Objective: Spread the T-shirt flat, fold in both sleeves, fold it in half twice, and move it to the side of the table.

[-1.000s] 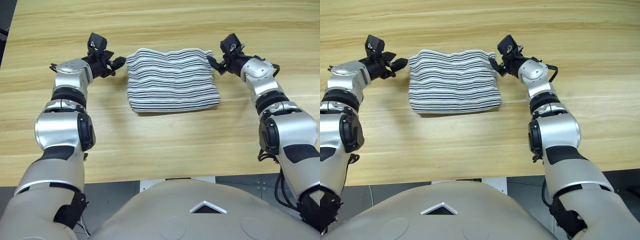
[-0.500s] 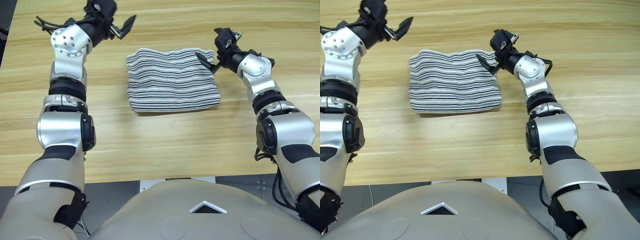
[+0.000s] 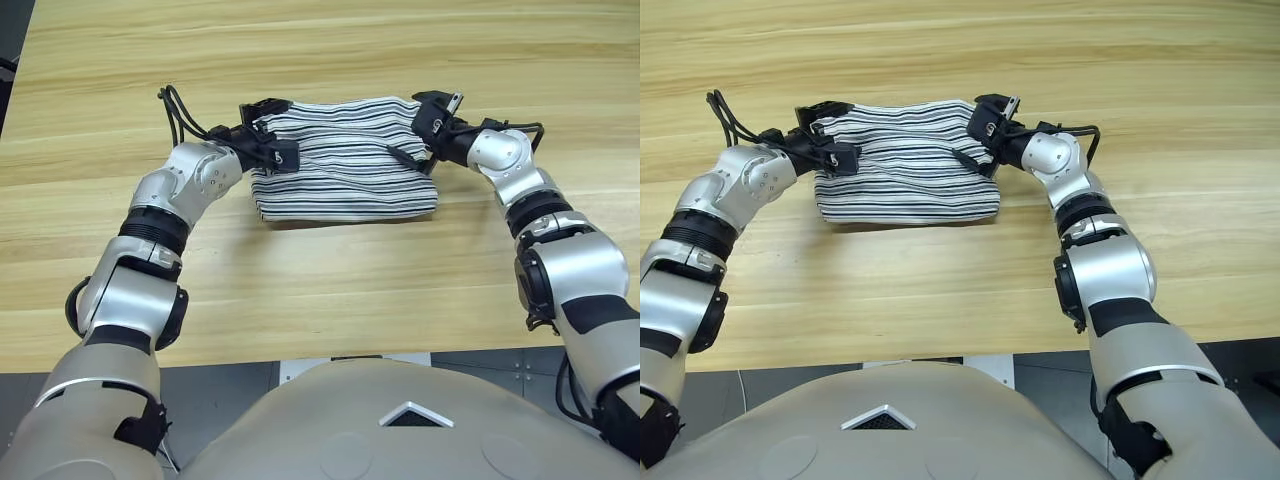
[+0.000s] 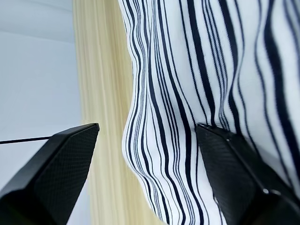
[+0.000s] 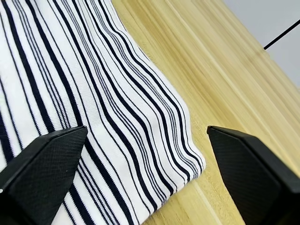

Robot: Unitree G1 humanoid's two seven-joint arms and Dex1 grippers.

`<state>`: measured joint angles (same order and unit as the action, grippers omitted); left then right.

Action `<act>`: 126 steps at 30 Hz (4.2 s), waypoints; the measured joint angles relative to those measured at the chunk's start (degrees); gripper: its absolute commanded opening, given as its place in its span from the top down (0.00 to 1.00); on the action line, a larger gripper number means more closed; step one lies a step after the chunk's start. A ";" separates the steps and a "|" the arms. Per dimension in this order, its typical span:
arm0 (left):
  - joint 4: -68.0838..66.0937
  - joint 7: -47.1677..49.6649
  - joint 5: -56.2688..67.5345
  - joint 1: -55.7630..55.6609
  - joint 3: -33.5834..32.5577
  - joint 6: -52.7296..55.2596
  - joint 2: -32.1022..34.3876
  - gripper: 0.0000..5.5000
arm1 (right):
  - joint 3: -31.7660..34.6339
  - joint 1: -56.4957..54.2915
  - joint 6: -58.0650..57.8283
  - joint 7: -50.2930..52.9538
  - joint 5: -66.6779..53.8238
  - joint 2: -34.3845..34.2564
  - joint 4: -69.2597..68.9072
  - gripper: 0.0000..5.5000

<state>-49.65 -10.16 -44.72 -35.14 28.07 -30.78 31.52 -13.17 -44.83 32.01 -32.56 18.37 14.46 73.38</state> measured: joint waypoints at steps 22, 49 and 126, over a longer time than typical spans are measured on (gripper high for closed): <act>-3.38 64.31 -47.78 -13.28 41.37 6.42 3.27 0.30 | -12.02 34.55 -23.64 -26.56 -10.73 10.02 -69.58 0.14; 16.36 26.29 2.00 -5.82 18.28 -12.57 16.21 0.30 | -4.39 30.04 -42.23 -20.86 -23.89 7.71 -78.35 0.14; 32.93 -2.89 16.61 33.92 1.19 -28.68 33.76 0.30 | -6.07 39.22 16.35 -28.73 -12.34 34.53 -58.38 0.14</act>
<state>-16.71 -13.05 -28.11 -1.22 29.26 -59.46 65.28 -19.23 -5.61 48.36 -61.29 6.03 48.99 15.01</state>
